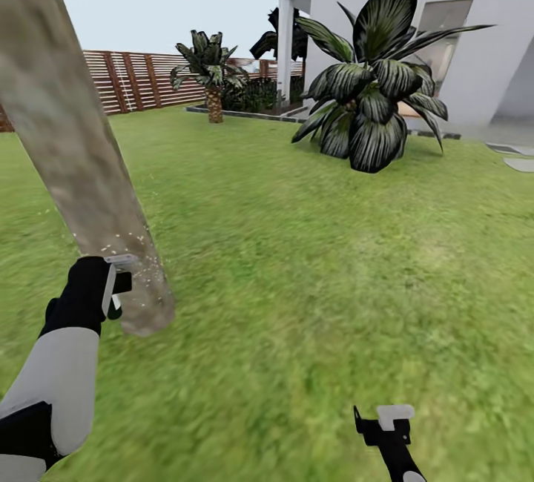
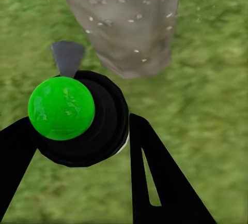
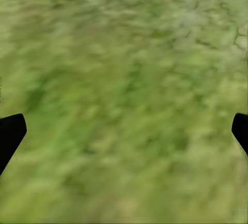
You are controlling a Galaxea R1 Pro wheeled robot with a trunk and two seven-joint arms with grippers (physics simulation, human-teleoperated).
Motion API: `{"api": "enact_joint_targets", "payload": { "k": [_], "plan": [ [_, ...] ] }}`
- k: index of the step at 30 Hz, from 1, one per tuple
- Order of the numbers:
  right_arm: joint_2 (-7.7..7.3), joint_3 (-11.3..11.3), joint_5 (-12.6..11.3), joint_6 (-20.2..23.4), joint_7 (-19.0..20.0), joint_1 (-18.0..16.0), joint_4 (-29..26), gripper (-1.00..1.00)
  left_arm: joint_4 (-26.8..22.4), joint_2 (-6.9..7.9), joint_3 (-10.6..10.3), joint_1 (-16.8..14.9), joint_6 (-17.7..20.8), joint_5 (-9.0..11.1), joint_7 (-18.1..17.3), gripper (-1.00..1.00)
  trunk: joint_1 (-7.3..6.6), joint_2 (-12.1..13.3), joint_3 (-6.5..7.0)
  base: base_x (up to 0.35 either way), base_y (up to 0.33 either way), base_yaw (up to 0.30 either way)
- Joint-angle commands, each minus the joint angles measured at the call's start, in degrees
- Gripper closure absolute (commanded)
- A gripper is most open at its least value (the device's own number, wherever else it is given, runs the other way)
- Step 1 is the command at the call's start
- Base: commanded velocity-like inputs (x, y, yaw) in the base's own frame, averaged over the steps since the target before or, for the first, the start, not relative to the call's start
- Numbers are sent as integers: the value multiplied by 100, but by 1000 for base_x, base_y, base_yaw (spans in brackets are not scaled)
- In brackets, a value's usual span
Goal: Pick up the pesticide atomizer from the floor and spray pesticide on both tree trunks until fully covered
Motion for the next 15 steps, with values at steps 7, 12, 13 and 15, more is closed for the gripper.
{"api": "enact_joint_targets", "payload": {
  "k": [7,12,13,15],
  "plan": [
    [-1,48,12,-5,-51,-2,2,-100,0,-20,-8,3,10,37,44,100,1,-2,-5,104,-39,276],
    [-1,48,12,-5,-51,-2,2,-100,0,-8,-2,7,8,34,42,100,1,-2,-5,-148,0,99],
    [-1,48,12,-5,-51,-2,2,-100,0,-3,-1,9,3,28,40,100,1,-2,-5,-319,0,6],
    [-2,48,12,-5,-51,-2,2,-100,2,23,12,120,-38,27,29,100,1,-2,-5,-332,0,2]
  ]
}}
